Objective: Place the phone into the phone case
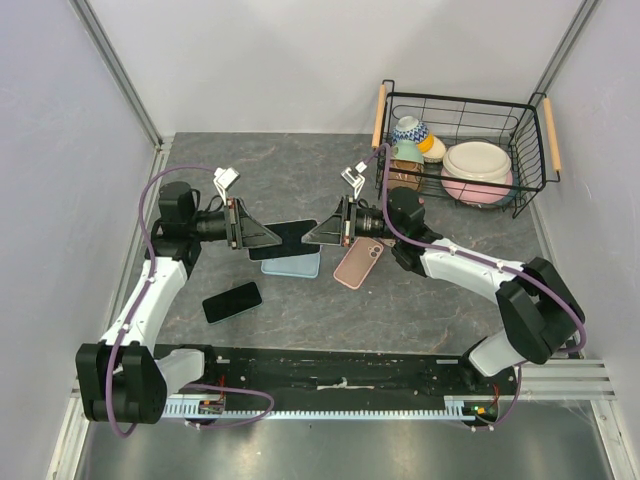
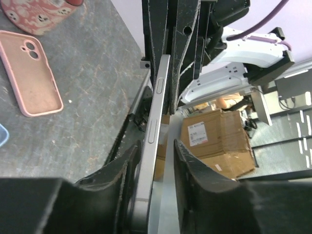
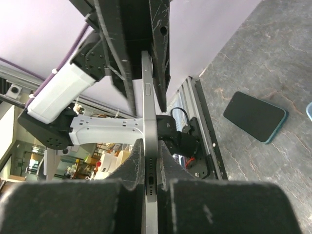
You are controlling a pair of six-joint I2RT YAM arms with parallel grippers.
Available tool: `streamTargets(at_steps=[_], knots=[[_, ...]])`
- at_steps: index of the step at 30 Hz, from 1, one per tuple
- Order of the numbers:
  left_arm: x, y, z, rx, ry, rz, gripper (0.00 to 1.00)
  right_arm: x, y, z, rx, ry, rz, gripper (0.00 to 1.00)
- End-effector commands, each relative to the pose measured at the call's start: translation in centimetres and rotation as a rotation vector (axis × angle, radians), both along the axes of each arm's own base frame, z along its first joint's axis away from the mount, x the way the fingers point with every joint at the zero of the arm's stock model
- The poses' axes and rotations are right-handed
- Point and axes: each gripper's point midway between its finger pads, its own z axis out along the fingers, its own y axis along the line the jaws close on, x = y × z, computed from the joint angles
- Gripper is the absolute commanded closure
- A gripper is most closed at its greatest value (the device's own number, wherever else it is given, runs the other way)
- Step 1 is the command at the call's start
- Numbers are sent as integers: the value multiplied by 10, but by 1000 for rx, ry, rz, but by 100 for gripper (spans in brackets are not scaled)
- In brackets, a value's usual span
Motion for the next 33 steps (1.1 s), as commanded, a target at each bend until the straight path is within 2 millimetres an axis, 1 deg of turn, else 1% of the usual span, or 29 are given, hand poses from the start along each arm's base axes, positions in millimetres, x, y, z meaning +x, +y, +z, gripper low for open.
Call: streamTargets(at_steps=[1,2,3,5,6,7,8,10,11,12,13,14,15,16,17,18,19,20,21,22,23,24,25,26,27,28,29,30,33], knots=[[8,1,12,22,-124,38,53,1,0,10,-31,-31,-27,100],[9,1,13,24,-130,44,48,2,0,6,-49,-23,-33,100],[11,1,10,32,-112,60,40,3,-1,5,-59,-41,-38,100],[14,2,8,44,-113,79,35,2,-3,1,-87,-35,-43,100],[20,3,6,59,-108,106,31,4,-4,-2,-101,-50,-52,100],[22,3,5,68,-116,118,30,3,-5,-1,-109,-55,-58,100],[22,4,1,80,-99,129,29,3,-8,-6,-136,-38,-66,100],[33,8,-3,126,-114,187,27,6,-12,-8,-162,-63,-104,100],[34,10,-11,156,-74,206,27,6,-14,-14,-193,-47,-113,100],[44,16,-14,200,-78,269,26,8,-16,-18,-217,-46,-135,100],[49,20,-22,247,-79,299,26,9,-18,-19,-233,-66,-142,100],[54,25,-27,284,-68,334,25,8,-21,-26,-260,-51,-148,100],[62,36,-39,360,-24,413,25,9,-23,-29,-275,-50,-156,100],[66,42,-47,405,-14,444,25,12,-25,-31,-292,-52,-178,100],[70,47,-54,439,1,473,25,11,-28,-37,-323,-42,-184,100],[74,60,-66,513,42,539,25,11,-30,-41,-341,-38,-192,100],[76,66,-72,550,60,569,25,14,-34,-44,-362,-38,-223,100],[78,72,-81,588,92,588,25,13,-38,-50,-390,-25,-230,100],[82,82,-89,643,109,635,25,14,-40,-53,-403,-20,-245,100],[79,88,-98,683,146,648,25,14,-43,-53,-409,-21,-260,100],[80,93,-109,719,180,659,25,14,-49,-64,-449,3,-283,100],[81,100,-115,759,195,681,25,14,-52,-67,-461,6,-294,100],[79,102,-121,784,207,671,26,13,-54,-67,-464,10,-305,100],[78,104,-126,804,217,674,26,14,-60,-74,-493,26,-327,100],[78,110,-132,839,223,692,26,15,-63,-76,-505,31,-342,100],[76,114,-134,860,220,692,27,15,-67,-76,-511,35,-361,100],[75,116,-136,880,217,694,27,14,-72,-81,-527,53,-370,100],[76,122,-138,910,209,714,27,16,-76,-79,-526,55,-386,100],[74,127,-140,960,185,710,27,16,-86,-82,-533,70,-403,100]])
